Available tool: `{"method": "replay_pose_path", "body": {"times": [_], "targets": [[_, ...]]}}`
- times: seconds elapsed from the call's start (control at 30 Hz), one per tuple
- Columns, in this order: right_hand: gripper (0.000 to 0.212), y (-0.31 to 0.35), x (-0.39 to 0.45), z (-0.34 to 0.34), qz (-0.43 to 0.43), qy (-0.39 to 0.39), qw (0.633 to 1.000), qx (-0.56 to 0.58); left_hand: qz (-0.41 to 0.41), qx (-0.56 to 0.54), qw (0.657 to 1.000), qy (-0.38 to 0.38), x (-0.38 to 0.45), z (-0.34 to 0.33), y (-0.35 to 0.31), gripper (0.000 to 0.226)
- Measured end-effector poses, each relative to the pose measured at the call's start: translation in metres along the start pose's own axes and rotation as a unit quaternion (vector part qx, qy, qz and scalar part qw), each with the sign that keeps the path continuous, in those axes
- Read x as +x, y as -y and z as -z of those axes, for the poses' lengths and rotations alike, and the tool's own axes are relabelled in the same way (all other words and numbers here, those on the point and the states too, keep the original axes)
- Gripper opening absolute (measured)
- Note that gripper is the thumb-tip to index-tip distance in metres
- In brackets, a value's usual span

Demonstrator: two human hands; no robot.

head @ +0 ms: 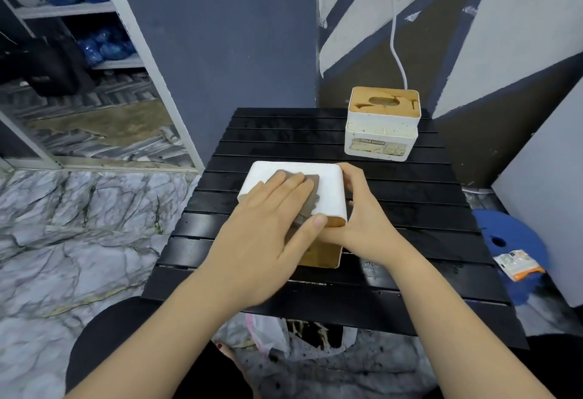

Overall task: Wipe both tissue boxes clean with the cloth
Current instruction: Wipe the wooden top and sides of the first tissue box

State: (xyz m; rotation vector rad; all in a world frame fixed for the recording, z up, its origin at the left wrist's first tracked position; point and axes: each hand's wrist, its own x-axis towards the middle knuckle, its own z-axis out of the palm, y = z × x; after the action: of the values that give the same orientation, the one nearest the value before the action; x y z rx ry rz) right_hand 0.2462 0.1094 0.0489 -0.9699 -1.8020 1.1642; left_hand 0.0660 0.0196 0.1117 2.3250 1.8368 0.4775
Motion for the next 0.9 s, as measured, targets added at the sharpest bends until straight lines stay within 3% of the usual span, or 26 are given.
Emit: {"method": "replay_pose_path", "body": {"times": [0.2, 0.47, 0.63, 0.77, 0.9], "targets": [[0.107, 0.001, 0.002, 0.002, -0.017, 0.013, 1.000, -0.021, -0.007, 0.014, 0.999, -0.030, -0.013, -0.001, 0.007, 0.069], [0.112, 0.001, 0.004, 0.003, -0.028, 0.020, 0.999, -0.022, 0.030, 0.033, 0.999, 0.004, 0.069, -0.006, 0.004, 0.073], [0.113, 0.001, 0.003, 0.000, 0.002, 0.012, 1.000, -0.011, -0.024, -0.002, 1.000, 0.002, 0.068, -0.020, -0.014, 0.080], [0.097, -0.003, 0.002, 0.000, -0.003, 0.002, 1.000, -0.004, -0.094, -0.013, 0.995, -0.031, 0.040, -0.017, -0.008, 0.061], [0.098, -0.007, 0.001, 0.003, -0.017, 0.004, 1.000, -0.017, -0.141, -0.048, 0.988, -0.027, 0.018, -0.009, 0.007, 0.050]]}}
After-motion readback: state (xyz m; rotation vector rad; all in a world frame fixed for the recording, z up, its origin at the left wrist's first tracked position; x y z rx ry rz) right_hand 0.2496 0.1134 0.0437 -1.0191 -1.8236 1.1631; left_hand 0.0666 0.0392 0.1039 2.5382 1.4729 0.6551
